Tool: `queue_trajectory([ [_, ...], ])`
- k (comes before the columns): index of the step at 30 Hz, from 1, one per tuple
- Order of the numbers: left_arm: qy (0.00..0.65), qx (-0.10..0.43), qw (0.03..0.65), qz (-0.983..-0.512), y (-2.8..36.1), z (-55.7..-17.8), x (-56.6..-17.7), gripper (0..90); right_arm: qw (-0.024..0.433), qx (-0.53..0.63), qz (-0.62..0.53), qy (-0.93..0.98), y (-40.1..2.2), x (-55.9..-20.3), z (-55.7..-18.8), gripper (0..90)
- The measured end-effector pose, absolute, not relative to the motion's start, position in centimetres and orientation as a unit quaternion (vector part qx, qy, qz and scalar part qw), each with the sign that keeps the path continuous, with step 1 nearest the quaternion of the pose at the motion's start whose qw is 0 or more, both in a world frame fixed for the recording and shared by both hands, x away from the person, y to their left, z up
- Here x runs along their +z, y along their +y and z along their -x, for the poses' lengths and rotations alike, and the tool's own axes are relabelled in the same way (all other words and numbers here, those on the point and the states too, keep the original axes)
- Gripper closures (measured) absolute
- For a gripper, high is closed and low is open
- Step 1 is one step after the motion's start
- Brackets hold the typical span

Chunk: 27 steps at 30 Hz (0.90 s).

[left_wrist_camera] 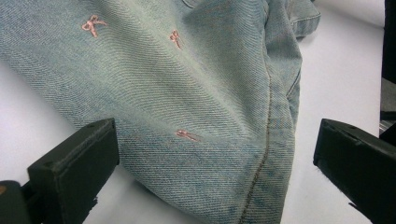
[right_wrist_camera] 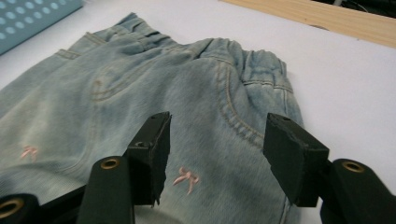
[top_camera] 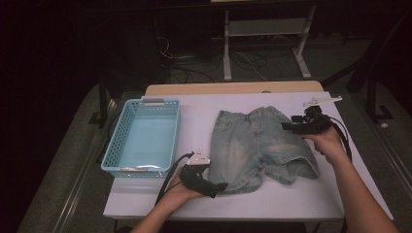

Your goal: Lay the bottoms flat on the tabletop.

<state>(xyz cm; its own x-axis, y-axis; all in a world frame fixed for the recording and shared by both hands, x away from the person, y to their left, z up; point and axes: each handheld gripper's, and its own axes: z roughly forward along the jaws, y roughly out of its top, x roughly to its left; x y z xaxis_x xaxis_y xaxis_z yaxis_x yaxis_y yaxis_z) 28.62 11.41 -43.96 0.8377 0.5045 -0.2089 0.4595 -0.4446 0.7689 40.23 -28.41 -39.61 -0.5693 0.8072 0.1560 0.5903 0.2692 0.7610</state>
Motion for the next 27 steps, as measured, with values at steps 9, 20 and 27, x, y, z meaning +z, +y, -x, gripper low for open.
queue_trajectory([
  [9, 0.284, 0.026, 0.445, -0.849, 11.5, -28.6, -43.9, 0.0, 0.119, 0.409, -0.44, 0.79, -28.9, -39.7, -38.5, 36.9],
  [20, 0.284, 0.026, 0.445, -0.849, 11.5, -28.6, -43.8, 0.0, 0.1, 0.412, -0.444, 0.789, -29.4, -39.8, -37.0, 29.1],
  [27, 0.283, 0.027, 0.445, -0.849, 11.6, -28.7, -43.9, 0.0, 0.094, 0.416, -0.432, 0.795, -29.5, -39.7, -35.3, 30.3],
])
